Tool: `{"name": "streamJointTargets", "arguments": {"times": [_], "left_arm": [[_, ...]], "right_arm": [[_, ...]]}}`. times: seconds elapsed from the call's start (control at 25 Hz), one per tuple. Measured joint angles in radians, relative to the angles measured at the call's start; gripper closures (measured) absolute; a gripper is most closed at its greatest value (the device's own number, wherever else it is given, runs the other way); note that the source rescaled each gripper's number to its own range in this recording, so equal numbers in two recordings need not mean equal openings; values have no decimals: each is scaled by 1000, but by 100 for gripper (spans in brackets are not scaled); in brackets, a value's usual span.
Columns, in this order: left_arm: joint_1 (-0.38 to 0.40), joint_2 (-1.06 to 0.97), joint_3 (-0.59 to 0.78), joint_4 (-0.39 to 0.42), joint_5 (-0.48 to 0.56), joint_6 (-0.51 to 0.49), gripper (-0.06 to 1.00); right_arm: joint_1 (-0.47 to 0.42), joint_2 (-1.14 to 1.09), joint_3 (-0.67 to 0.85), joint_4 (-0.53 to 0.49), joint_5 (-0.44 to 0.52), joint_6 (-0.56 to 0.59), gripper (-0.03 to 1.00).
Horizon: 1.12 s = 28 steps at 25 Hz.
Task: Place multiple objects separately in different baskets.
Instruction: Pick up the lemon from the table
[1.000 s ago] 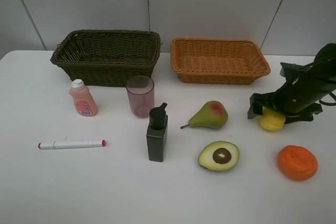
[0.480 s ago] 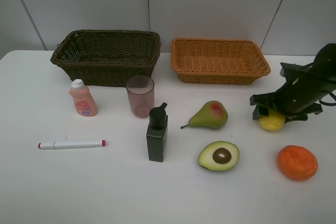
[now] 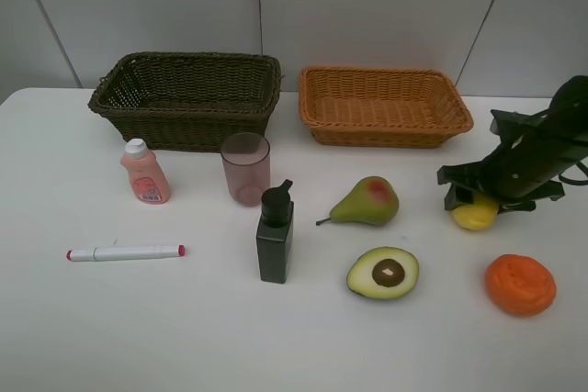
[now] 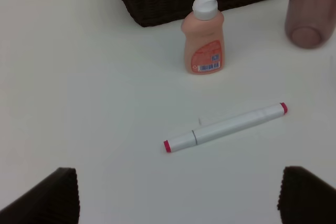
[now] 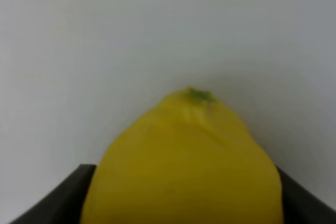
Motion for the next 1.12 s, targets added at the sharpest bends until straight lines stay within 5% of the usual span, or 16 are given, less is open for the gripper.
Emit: {"name": "streamJointTargets", "arguments": {"times": [0.68,1.12], "left_arm": [[0,0,0,0,0,0,-6],[0,0,0,0,0,0,-6]], "right_arm": [[0,-24,0,0,13,0,96],[0,-162,0,0,118,0,96]]}}
